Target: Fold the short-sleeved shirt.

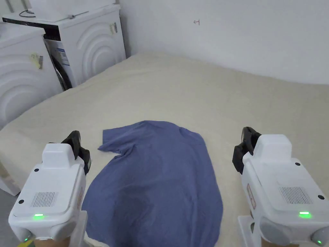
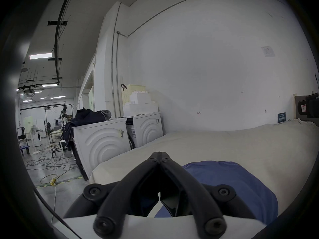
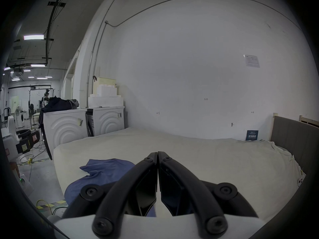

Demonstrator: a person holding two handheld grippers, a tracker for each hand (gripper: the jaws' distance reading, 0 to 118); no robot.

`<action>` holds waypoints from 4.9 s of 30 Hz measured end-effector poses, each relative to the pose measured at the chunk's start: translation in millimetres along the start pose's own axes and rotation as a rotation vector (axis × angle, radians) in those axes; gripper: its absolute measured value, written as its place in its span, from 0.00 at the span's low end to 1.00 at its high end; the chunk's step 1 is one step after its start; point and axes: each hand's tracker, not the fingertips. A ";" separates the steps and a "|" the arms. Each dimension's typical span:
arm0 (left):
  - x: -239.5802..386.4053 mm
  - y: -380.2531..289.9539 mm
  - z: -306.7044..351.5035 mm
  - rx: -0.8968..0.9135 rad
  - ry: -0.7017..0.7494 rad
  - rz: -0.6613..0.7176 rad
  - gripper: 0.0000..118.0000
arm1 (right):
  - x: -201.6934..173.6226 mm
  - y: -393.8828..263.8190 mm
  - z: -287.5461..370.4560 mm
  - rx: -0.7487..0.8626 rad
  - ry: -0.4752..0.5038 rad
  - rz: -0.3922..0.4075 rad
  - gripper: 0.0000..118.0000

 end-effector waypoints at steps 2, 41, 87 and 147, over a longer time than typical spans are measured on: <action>-2.7 -1.2 2.4 -0.001 0.008 0.002 0.00 | -2.1 -0.9 0.3 -0.001 0.008 -0.002 0.00; 165.9 -113.5 -202.9 -0.992 -0.403 -0.028 0.92 | 60.1 -33.7 -31.2 -0.117 -0.118 0.023 0.01; 318.2 145.4 -101.9 -0.538 -1.119 0.270 0.00 | 191.4 -5.9 76.5 -0.013 -0.390 -0.059 0.00; 418.0 79.0 -1.1 -0.457 -1.035 0.019 0.95 | 281.6 -19.5 159.1 -0.045 -0.644 -0.070 0.01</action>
